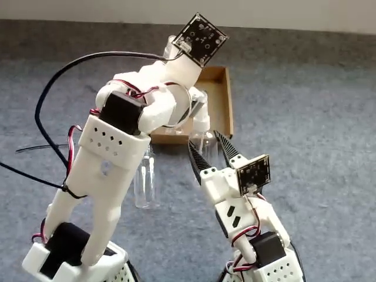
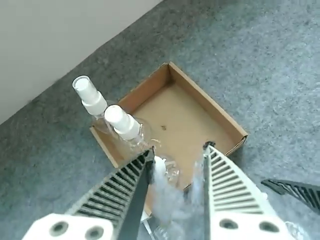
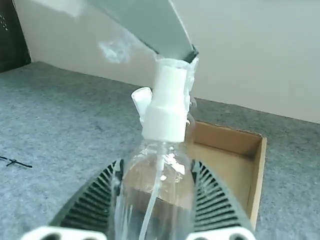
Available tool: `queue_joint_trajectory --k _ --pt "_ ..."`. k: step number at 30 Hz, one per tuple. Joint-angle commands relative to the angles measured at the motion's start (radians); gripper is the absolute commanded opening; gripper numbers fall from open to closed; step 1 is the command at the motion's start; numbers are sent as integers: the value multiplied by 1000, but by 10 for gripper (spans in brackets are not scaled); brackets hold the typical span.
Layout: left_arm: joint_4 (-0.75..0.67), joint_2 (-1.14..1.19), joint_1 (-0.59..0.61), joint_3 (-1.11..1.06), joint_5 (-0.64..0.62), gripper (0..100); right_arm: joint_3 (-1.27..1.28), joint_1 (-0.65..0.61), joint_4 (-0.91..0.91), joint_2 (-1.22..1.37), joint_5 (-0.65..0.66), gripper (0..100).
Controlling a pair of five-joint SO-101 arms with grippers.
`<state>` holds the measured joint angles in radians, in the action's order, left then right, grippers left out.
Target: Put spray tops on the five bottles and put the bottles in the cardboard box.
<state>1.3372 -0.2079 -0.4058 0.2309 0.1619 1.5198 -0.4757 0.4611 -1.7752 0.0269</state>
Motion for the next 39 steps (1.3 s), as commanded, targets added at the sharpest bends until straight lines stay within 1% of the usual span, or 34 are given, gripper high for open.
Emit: queue_joint_trajectory --k 1,5,7,9,13,15,18,23,25,29,32,34,36,39 --pt "69 -2 -16 1 11 160 -13 13 -21 -2 -12 4" --pt "84 2 -18 1 11 160 -16 13 -21 -2 -12 4" --pt "89 5 -22 1 35 160 -16 13 -21 -2 -12 4" --pt "91 5 -51 -1 84 160 -16 13 -21 -2 -12 4" --pt "89 -2 -107 -12 94 160 -15 13 -21 -2 -12 4" --pt "86 -2 -113 -12 94 160 -15 13 -21 -2 -12 4" --pt "83 -2 -107 8 94 160 -15 13 -21 -2 -12 4" --pt "91 -2 -48 107 92 160 -15 13 -21 -2 -12 4" --pt "114 -2 -39 151 94 160 -15 13 -21 -2 -11 4" --pt "192 -4 -33 249 94 160 -15 13 -21 -2 58 4" --pt "269 -4 -12 332 94 160 -16 13 -35 -2 175 4" --pt "328 -4 13 377 97 160 -19 13 -111 -2 229 4" --pt "365 -18 35 400 97 160 -21 22 -220 -1 233 4" --pt "371 -90 47 369 97 160 -22 73 -328 12 233 4"
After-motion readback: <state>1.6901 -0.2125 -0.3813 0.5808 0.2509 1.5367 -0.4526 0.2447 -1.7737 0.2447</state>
